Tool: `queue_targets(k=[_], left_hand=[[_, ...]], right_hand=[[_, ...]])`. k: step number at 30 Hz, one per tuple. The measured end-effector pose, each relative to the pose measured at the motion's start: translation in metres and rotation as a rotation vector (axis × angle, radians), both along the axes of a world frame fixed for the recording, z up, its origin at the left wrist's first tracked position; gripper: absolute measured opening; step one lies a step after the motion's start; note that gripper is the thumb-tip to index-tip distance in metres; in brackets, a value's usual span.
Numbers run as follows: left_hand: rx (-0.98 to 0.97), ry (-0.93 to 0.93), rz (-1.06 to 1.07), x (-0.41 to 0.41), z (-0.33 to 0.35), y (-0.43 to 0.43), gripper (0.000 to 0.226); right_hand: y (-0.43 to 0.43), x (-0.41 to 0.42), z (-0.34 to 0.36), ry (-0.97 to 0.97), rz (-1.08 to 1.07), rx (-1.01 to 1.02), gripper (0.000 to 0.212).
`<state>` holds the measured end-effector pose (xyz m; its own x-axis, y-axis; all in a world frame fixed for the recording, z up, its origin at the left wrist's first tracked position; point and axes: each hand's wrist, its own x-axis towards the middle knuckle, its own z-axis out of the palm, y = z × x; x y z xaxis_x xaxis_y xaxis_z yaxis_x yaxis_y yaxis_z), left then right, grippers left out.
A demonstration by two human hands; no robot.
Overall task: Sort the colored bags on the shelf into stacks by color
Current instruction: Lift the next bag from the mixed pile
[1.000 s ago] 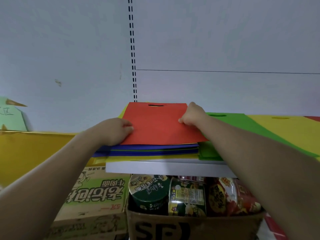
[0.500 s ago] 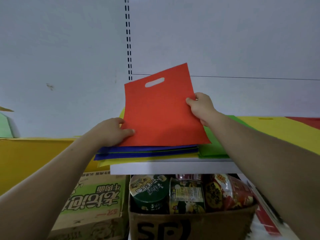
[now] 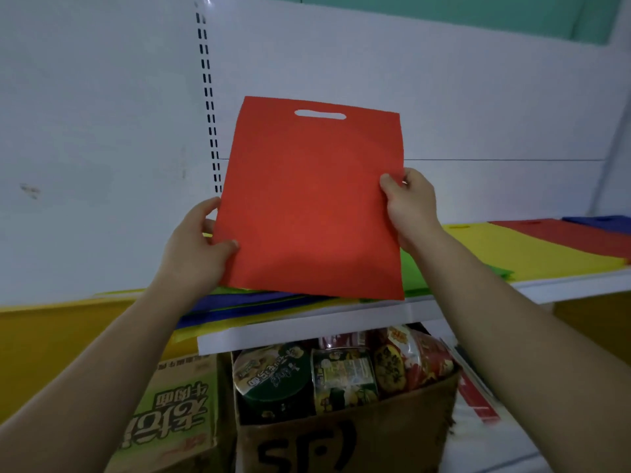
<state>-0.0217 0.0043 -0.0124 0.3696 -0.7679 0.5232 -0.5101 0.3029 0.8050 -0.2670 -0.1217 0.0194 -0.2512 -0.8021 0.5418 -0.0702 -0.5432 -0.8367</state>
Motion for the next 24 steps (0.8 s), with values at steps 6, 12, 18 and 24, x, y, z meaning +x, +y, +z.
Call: queue_targets(k=[6, 12, 18, 24], left_hand=[[-0.054, -0.031, -0.111, -0.021, -0.004, -0.002, 0.061], [-0.085, -0.042, -0.257, -0.061, -0.011, -0.009, 0.061], [-0.107, -0.032, -0.397, -0.131, -0.011, -0.013, 0.061], [-0.134, 0.018, -0.545, -0.223, -0.016, -0.012, 0.062]], right_hand=[[0.027, -0.03, -0.006, 0.062, -0.173, -0.081, 0.004], [0.058, -0.083, -0.018, 0.056, -0.342, -0.081, 0.003], [0.096, -0.157, -0.019, 0.014, -0.451, -0.073, 0.006], [0.139, -0.246, -0.015, 0.009, -0.572, -0.088, 0.015]])
